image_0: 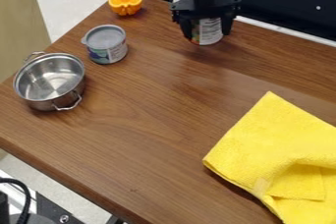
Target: Move the can to the top of the table
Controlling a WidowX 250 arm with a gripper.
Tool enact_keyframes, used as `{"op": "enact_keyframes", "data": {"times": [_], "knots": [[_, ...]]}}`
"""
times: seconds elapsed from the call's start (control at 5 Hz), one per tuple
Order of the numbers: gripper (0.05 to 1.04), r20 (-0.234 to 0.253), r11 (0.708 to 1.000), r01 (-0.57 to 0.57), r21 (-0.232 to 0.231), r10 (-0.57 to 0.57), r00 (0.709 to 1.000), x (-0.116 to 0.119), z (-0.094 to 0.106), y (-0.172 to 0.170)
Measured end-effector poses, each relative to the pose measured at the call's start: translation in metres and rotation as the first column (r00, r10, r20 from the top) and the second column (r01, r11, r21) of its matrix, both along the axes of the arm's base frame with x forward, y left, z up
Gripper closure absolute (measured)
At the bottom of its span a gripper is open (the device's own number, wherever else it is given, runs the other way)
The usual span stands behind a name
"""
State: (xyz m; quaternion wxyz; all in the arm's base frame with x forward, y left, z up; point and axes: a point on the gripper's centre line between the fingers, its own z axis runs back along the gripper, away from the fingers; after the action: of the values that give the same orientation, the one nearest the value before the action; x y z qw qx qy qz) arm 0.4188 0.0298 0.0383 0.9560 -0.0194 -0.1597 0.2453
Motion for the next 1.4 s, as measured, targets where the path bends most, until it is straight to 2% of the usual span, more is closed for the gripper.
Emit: {"op": "enact_keyframes", "data": {"times": [0.2,0.4,0.6,0.8,1.0,1.2,1.4], "knots": [[0.087,-0.068,1.000,0.011,0.000,-0.011,0.998,-0.015,-0.009,-0.003],[0.087,-0.076,1.000,0.030,-0.001,-0.030,0.997,-0.027,0.004,-0.006],[0.087,-0.098,0.997,0.073,0.005,-0.072,0.993,-0.041,0.008,-0.011],[0.087,-0.094,0.992,0.124,0.000,-0.123,0.988,-0.059,0.024,-0.011],[0.087,-0.105,0.990,0.138,0.007,-0.137,0.985,-0.071,0.026,-0.003],[0.087,-0.095,0.993,0.119,0.025,-0.116,0.989,-0.072,0.024,0.014],[0.087,-0.039,0.999,0.049,0.011,-0.049,0.998,-0.060,0.039,0.035]]}}
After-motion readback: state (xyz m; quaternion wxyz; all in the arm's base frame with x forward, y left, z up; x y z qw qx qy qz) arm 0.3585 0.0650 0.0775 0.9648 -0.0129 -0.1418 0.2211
